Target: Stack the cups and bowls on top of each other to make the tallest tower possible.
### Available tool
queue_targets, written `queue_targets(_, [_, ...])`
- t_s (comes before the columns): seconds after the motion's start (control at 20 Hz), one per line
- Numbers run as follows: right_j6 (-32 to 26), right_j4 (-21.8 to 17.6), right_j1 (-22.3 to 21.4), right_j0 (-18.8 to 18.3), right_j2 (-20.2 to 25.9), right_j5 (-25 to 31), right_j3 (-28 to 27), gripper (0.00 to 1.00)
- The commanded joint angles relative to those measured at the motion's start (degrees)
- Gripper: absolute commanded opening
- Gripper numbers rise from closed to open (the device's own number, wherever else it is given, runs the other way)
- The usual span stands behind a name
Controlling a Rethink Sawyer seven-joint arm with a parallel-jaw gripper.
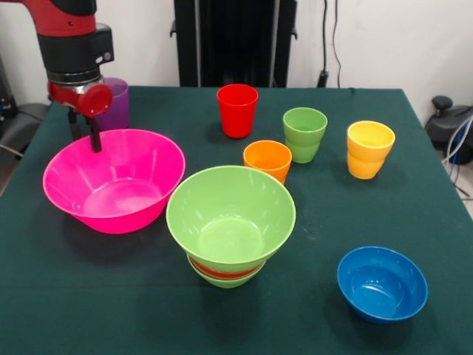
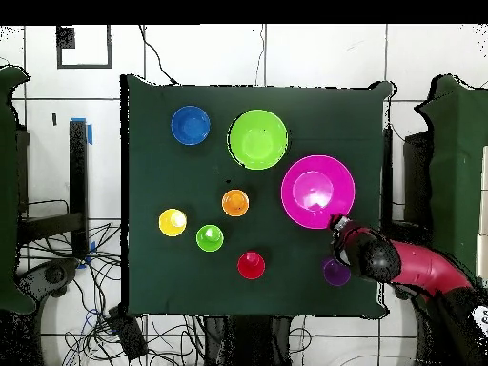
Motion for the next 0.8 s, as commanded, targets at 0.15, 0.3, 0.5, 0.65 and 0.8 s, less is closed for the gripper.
queue_targets(0.15, [-10.3, -6.3, 3.8, 2.5, -0.2, 5.7, -1.6, 1.00])
queue_targets(0.3, [-11.1, -7.0, 4.2, 2.5, -0.3, 6.5, -1.9, 1.00])
queue_targets(0.5, [-11.1, -7.5, 4.8, 2.5, -0.5, 6.9, -2.9, 1.00])
queue_targets(0.65, [-11.6, -7.8, 5.6, 2.2, -0.2, 7.3, -4.0, 1.00])
queue_targets(0.8, [-10.8, -8.2, 5.7, 2.4, -0.4, 6.8, -4.2, 1.00])
